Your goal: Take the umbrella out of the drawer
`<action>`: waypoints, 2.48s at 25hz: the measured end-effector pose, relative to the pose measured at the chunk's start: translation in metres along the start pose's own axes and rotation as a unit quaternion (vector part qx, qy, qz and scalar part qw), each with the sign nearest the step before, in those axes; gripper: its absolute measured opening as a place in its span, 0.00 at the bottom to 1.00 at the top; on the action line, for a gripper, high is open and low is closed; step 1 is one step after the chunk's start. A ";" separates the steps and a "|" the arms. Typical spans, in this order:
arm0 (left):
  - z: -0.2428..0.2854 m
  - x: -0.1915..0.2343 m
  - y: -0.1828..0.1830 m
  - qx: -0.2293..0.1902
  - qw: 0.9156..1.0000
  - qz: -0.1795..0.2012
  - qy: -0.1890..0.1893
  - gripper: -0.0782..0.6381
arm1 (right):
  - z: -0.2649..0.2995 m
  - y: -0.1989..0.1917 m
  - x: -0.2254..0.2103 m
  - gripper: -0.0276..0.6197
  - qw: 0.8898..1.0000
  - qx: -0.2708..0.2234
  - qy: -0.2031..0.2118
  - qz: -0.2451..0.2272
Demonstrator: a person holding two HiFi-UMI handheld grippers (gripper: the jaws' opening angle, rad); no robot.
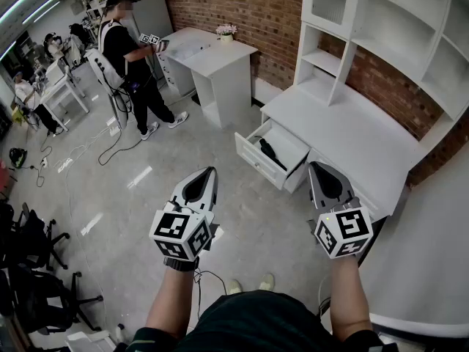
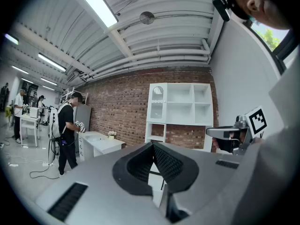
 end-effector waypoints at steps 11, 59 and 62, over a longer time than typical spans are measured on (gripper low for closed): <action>0.000 -0.012 0.009 -0.008 1.000 0.002 0.002 0.12 | -0.012 0.008 -0.014 0.05 1.000 -0.013 0.007 0.008; 0.251 0.112 -0.022 0.026 0.997 -0.005 -0.075 0.12 | 0.209 -0.058 -0.103 0.05 0.997 0.045 -0.032 0.050; 0.274 0.117 -0.029 0.036 0.995 -0.003 -0.092 0.12 | 0.225 -0.064 -0.106 0.05 0.997 0.049 -0.040 0.052</action>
Point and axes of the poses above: the fingertips, and each gripper's own axes: z forward along the fingers, x to its left, y out of its top, the point moved 10 cm from there along -z, backward along the fingers, and after that the axes turned 8 degrees about y, right-handed, at the moved point
